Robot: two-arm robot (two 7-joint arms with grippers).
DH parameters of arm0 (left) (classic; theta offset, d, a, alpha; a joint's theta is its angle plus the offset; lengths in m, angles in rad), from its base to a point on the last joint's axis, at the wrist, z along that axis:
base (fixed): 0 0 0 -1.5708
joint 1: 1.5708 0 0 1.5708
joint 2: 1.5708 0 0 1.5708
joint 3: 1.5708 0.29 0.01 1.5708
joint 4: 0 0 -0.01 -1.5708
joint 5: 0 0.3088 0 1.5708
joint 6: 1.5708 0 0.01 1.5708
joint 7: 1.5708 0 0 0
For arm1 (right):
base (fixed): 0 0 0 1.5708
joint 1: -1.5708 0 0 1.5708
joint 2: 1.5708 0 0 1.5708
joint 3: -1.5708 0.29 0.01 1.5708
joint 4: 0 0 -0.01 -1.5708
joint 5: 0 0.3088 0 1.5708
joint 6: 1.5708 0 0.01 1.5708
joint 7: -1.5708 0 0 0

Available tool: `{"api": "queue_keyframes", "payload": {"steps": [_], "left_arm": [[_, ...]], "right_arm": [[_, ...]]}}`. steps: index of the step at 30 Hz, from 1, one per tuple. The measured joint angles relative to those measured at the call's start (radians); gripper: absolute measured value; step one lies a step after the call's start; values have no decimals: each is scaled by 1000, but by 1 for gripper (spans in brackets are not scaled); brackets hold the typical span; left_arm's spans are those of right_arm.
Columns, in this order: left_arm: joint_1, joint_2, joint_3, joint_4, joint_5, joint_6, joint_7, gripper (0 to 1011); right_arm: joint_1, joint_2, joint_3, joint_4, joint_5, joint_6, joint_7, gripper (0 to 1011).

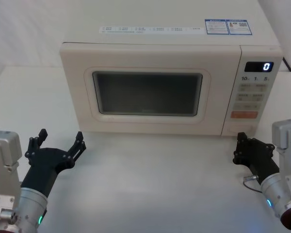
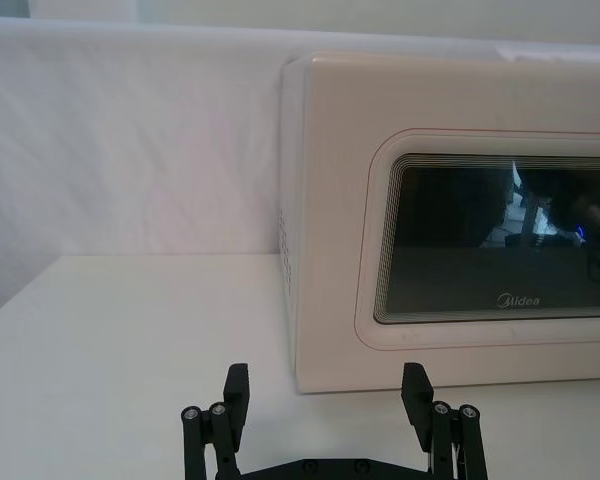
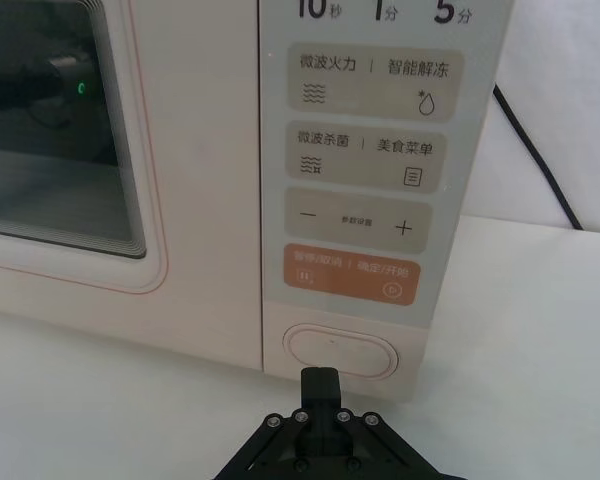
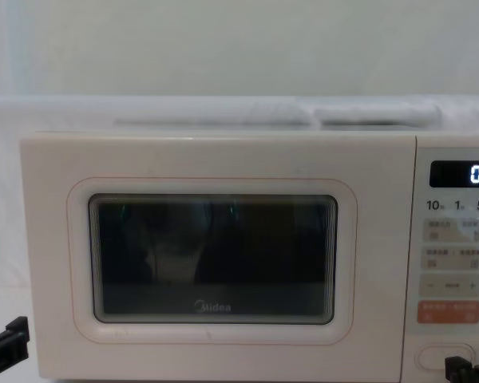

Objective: Press the button to open the microwave door with one hand; close the microwave door with the other hand.

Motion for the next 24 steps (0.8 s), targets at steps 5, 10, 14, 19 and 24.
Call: {"api": "queue_keyframes", "payload": {"steps": [5, 10, 14, 19, 24], "left_arm": [[0, 0, 0, 0, 0, 0, 0, 1001], [0, 0, 0, 0, 0, 0, 0, 1001], [0, 0, 0, 0, 0, 0, 0, 1001], [0, 0, 0, 0, 0, 0, 0, 1001], [0, 0, 0, 0, 0, 0, 0, 1001]], "right_arm": [[14, -3, 2, 20, -2, -2, 1, 0], [29, -9, 5, 42, -2, -6, 3, 0], [39, -13, 8, 56, -1, -8, 3, 0], [50, -17, 11, 70, 0, -11, 2, 0], [56, -20, 15, 74, 2, -12, 0, 0]]}}
